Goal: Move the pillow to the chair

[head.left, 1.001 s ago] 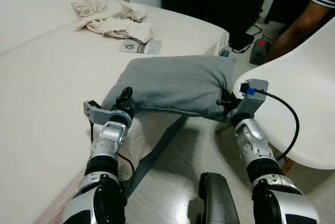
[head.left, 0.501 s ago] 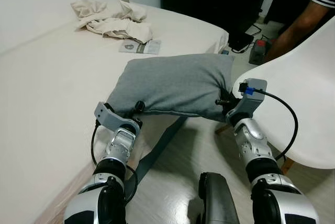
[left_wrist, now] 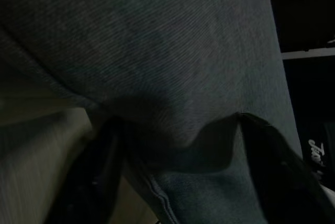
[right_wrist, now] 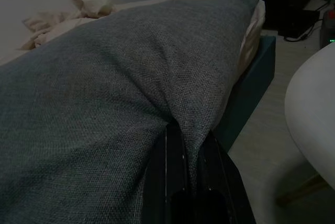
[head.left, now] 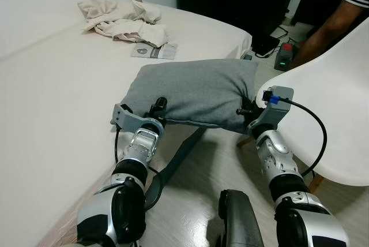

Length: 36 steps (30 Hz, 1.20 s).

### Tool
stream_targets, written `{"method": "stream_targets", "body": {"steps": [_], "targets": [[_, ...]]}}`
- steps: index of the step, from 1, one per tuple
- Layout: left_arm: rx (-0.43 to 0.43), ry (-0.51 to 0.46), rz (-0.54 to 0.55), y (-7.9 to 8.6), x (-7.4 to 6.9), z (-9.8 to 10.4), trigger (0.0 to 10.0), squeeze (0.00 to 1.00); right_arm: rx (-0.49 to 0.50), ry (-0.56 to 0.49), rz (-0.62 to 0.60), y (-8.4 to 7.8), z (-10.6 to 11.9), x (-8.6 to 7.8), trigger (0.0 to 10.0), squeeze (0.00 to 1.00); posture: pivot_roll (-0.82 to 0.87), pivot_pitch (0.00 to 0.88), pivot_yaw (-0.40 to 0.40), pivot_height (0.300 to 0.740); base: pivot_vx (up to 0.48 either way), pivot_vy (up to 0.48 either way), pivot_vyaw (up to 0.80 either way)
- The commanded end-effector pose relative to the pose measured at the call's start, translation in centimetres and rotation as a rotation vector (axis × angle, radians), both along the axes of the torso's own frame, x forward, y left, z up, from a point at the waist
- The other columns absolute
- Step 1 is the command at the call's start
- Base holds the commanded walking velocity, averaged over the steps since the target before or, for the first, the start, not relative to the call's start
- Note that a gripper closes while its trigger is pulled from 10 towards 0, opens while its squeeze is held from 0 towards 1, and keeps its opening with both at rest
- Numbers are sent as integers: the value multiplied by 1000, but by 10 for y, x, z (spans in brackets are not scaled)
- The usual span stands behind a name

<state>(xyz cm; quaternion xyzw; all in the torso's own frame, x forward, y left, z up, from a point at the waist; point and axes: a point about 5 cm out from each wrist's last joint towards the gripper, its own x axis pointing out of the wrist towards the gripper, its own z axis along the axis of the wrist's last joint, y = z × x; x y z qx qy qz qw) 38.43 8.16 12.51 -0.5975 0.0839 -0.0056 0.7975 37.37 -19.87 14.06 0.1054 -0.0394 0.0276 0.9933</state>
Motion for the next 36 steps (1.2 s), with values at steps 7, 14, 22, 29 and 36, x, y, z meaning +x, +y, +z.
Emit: {"method": "stream_targets", "body": {"steps": [7, 14, 22, 29, 36], "targets": [[60, -21, -119, -50, -12, -1, 0, 0, 7, -43, 7, 3, 8, 2, 0, 0, -75, 190, 58, 565, 0, 0, 0], [90, -21, -99, -45, -9, 0, 0, 0, 4, -46, 12, 4, 10, 3, 0, 0, -72, 187, 54, 565, 0, 0, 0], [234, -180, -75, -20, -3, 13, 0, 0, -32, -74, 56, 14, 17, 5, 0, 0, -69, 166, 43, 565, 0, 0, 0], [424, -414, -35, 27, -8, 35, 0, 0, -65, -164, 134, 30, 37, 4, 0, 0, -49, 135, 20, 565, 0, 0, 0], [619, -490, -28, 52, -23, 39, 0, 0, -119, -207, 244, 60, 43, -2, 0, 0, -52, 106, -3, 565, 0, 0, 0]]}}
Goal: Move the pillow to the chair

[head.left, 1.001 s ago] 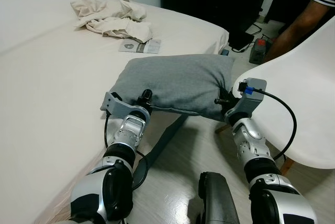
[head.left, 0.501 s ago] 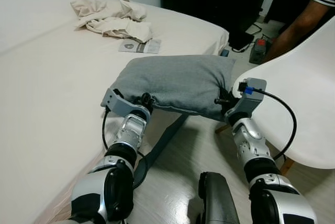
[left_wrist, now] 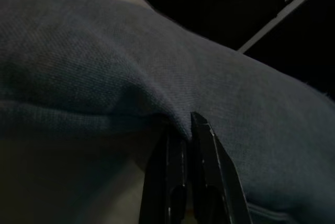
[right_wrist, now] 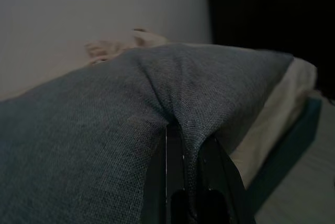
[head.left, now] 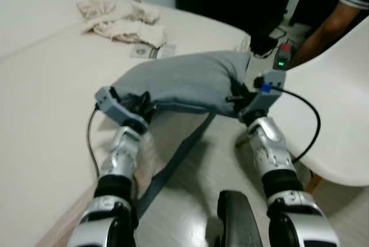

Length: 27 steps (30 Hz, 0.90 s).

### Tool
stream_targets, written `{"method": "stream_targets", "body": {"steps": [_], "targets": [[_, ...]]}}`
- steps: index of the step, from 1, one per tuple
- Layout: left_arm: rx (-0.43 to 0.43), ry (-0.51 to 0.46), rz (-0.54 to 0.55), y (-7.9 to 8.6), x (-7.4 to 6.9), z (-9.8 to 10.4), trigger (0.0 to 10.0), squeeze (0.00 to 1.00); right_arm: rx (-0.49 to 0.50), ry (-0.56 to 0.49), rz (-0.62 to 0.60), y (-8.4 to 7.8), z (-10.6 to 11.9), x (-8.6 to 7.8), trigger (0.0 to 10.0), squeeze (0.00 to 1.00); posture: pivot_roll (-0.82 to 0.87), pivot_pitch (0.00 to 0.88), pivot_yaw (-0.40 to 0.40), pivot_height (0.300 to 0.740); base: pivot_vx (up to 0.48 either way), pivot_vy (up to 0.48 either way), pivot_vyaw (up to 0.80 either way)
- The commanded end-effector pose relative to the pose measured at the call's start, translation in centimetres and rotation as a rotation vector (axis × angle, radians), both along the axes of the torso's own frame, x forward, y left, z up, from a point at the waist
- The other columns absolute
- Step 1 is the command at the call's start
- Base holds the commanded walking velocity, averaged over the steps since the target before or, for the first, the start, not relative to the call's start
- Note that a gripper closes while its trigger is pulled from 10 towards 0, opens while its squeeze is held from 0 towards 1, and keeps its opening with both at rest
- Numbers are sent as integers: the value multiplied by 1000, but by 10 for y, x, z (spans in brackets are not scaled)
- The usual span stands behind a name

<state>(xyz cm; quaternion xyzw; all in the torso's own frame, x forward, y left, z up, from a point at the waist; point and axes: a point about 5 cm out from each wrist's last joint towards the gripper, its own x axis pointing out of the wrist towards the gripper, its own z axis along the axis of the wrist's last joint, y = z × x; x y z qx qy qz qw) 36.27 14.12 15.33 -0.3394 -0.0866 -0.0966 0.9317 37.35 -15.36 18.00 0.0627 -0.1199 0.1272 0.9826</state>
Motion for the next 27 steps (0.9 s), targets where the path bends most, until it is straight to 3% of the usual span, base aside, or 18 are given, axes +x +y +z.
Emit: {"method": "stream_targets", "body": {"steps": [1, 2, 3, 4, 5, 6, 9, 11, 15, 17, 27], "targets": [[135, -63, -29, -5, -4, 12, 0, 0, -52, -23, 79, 20, 4, -2, 0, 0, -50, 104, -6, 565, 0, 0, 0], [135, -63, -29, -5, -4, 12, 0, 0, -52, -23, 79, 20, 4, -2, 0, 0, -50, 104, -6, 565, 0, 0, 0], [176, -77, -13, -4, -7, 15, 0, 0, -65, -33, 74, 22, 5, -3, 1294, 0, -47, 103, -9, 565, 0, 0, 0], [193, -79, -4, -4, -11, 17, 3961, 0, -92, -40, 61, 24, 6, -4, 10000, 0, -47, 100, -11, 565, 0, 0, 0], [191, -72, -5, -4, -13, 17, 3961, 0, -102, -39, 57, 25, 6, -4, 10000, 0, -47, 100, -11, 565, 0, 0, 0], [206, -64, 1, -4, -13, 17, 10000, 0, -121, -40, 60, 26, 5, -4, 10000, 0, -48, 97, -13, 565, 0, 0, 0], [310, -38, 9, -5, -15, 14, 10000, 0, -209, -63, 83, 32, 3, -7, 10000, 0, -51, 93, -14, 565, 0, 0, 0], [316, -36, 45, -3, -16, 13, 10000, 0, -250, -40, 91, 33, -4, -9, 10000, 0, -51, 89, -14, 565, 0, 0, 0], [318, -35, 65, -2, -18, 15, 10000, 0, -214, -15, 70, 28, -8, -10, 10000, 0, -48, 84, -14, 565, 0, 0, 0], [367, -76, 86, -2, -21, 18, 10000, 0, -192, 0, 50, 23, -11, -11, 10000, 0, -45, 82, -13, 565, 0, 0, 0], [421, -119, 95, -9, -27, 21, 10000, 0, -214, 26, 32, 19, -21, -16, 10000, 0, -47, 70, -8, 590, 0, 0, 0]]}}
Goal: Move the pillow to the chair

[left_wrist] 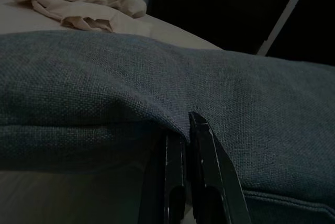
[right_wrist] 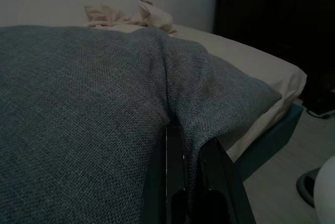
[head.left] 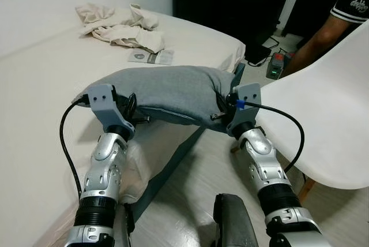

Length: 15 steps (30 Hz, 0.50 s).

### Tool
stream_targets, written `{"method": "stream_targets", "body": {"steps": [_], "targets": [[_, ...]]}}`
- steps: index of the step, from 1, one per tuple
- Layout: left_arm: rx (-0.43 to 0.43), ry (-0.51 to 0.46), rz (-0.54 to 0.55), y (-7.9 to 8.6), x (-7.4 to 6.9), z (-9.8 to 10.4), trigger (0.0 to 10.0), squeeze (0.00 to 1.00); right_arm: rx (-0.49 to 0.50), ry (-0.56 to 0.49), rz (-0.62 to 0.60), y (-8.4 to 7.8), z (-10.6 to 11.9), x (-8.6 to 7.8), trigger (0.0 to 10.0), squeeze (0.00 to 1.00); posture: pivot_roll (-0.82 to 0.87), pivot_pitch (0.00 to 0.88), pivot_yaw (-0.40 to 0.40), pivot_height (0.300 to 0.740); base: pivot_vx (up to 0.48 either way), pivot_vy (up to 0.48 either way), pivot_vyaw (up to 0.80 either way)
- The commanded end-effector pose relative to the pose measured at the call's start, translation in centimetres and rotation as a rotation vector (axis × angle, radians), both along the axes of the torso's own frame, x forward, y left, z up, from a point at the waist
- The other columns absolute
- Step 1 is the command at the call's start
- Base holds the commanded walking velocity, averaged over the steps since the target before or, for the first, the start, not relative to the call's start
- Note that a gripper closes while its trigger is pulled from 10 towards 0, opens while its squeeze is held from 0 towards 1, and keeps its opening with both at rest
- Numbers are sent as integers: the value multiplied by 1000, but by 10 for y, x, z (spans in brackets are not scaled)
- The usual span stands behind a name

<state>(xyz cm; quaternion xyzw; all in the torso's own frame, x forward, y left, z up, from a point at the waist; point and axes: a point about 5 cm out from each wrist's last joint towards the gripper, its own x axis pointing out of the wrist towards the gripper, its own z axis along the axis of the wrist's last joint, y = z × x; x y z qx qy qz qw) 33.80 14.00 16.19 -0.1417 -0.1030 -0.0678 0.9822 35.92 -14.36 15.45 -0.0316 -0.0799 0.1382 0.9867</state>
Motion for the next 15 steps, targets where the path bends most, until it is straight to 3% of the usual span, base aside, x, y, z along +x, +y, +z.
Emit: {"method": "stream_targets", "body": {"steps": [1, 15], "targets": [[26, -76, -28, -9, -3, 13, 10000, 0, -14, -22, 27, 8, 3, -2, 10000, 0, -46, 65, -8, 600, 0, 0, 0], [49, -94, -44, -19, -3, 13, 10000, 0, -19, -14, 29, 10, 0, -6, 10000, 0, -50, 41, -15, 675, 0, 0, 0]]}}
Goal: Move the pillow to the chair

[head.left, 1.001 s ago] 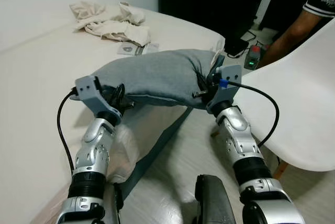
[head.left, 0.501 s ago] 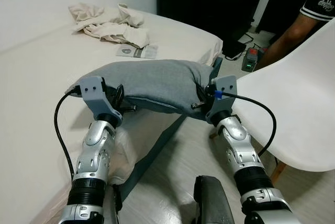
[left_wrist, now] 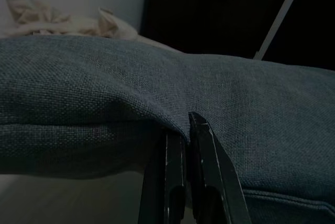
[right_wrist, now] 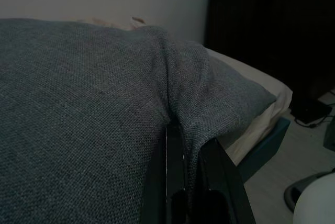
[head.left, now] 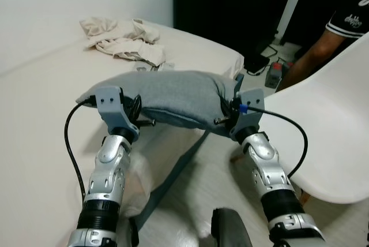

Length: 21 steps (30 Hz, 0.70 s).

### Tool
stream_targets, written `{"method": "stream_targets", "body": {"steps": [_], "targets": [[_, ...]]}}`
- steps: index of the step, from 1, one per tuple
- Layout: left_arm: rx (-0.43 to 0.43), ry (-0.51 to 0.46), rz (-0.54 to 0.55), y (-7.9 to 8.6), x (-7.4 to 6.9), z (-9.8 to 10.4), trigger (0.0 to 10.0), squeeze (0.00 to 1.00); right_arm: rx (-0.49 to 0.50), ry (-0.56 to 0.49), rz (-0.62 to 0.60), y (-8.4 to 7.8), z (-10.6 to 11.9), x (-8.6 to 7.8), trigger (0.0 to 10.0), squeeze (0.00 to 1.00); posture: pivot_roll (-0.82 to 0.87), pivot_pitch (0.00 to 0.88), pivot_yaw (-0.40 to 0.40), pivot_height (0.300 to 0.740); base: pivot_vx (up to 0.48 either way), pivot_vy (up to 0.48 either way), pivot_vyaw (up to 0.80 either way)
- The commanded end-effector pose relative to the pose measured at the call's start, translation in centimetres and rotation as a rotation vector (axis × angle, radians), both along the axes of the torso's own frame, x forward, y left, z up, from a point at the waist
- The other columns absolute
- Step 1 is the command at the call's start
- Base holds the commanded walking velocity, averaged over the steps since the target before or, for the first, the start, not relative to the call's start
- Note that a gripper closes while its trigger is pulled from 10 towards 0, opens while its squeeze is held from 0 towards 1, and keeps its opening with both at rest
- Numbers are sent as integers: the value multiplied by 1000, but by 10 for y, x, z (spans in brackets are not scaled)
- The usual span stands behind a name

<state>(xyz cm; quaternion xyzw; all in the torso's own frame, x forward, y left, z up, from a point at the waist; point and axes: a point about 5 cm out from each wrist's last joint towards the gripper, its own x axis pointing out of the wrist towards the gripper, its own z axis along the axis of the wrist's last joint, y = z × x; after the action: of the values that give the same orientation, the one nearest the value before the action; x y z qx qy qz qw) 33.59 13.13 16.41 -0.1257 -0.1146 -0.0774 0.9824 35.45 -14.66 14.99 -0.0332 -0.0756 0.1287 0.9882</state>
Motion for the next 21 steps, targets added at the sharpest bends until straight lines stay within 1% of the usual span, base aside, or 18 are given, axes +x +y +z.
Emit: {"method": "stream_targets", "body": {"steps": [1, 6, 12, 21], "targets": [[17, -66, -33, -10, -1, 11, 10000, 0, -16, -21, 49, 13, 4, -1, 10000, 0, -50, 41, -15, 675, 0, 0, 0], [13, -63, -21, -7, -1, 10, 10000, 0, -17, -19, 58, 16, 4, -1, 10000, 0, -49, 41, -18, 710, 0, 0, 0], [11, -63, -9, -4, -1, 10, 10000, 0, -18, -18, 60, 16, 4, -1, 10000, 0, -49, 44, -21, 740, 0, 0, 0], [5, -79, -9, -1, 0, 12, 10000, 0, -23, -12, 68, 18, 3, -2, 10000, 0, -52, 47, -23, 740, 0, 0, 0]]}}
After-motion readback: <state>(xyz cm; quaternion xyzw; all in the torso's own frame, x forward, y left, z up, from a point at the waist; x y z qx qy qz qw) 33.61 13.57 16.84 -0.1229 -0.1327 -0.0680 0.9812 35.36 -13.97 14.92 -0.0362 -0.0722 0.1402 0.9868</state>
